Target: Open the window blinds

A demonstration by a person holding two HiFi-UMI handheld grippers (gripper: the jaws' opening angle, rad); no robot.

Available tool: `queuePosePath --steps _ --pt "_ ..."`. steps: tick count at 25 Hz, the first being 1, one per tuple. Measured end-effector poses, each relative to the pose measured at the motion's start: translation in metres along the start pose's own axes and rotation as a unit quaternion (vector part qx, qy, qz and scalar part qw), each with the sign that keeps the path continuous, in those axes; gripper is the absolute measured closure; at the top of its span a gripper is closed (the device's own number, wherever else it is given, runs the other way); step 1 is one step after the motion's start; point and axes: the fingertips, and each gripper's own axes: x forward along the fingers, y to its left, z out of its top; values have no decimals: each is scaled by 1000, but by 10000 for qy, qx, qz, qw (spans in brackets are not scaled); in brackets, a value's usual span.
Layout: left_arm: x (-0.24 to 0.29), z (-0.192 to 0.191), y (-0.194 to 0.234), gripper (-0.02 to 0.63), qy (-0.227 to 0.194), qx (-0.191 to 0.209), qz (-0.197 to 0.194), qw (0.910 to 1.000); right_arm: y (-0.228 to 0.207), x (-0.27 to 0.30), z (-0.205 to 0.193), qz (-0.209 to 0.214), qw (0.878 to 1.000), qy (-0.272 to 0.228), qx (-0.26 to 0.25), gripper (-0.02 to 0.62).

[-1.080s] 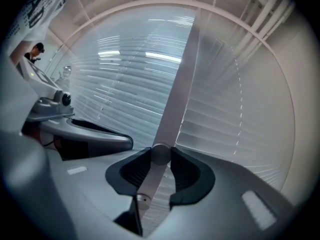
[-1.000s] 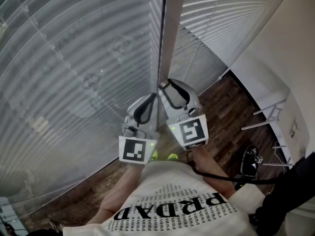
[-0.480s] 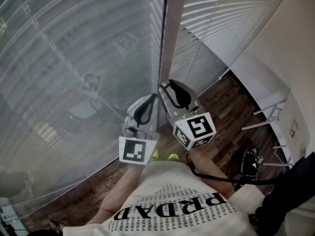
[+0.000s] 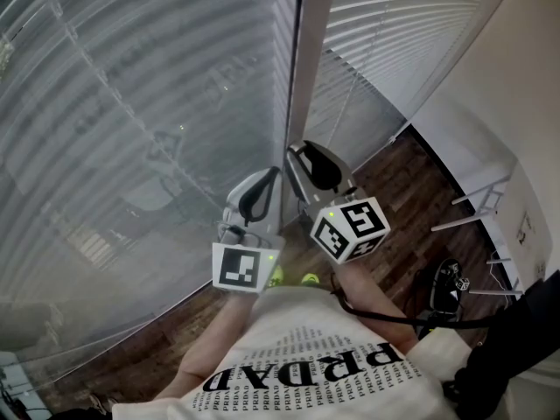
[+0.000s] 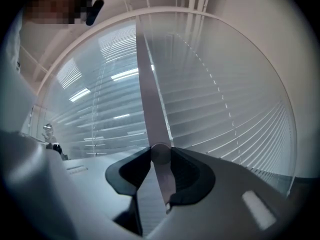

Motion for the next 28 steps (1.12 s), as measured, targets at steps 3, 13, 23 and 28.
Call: queuePosePath --steps 3,13,23,28 --pt "0 0 1 614 9 5 -11 10000 0 1 0 10 9999 28 -129 465" --pt "0 0 1 614 10 21 -51 10000 11 -1 0 -152 9384 787 -3362 460" --pt "0 -2 -1 614 22 -7 -57 10000 15 3 -6 -243 8570 1019 -5046 474" --pt "2 -1 -1 614 17 12 -77 10000 16 3 -7 -232 8496 989 -5176 474"
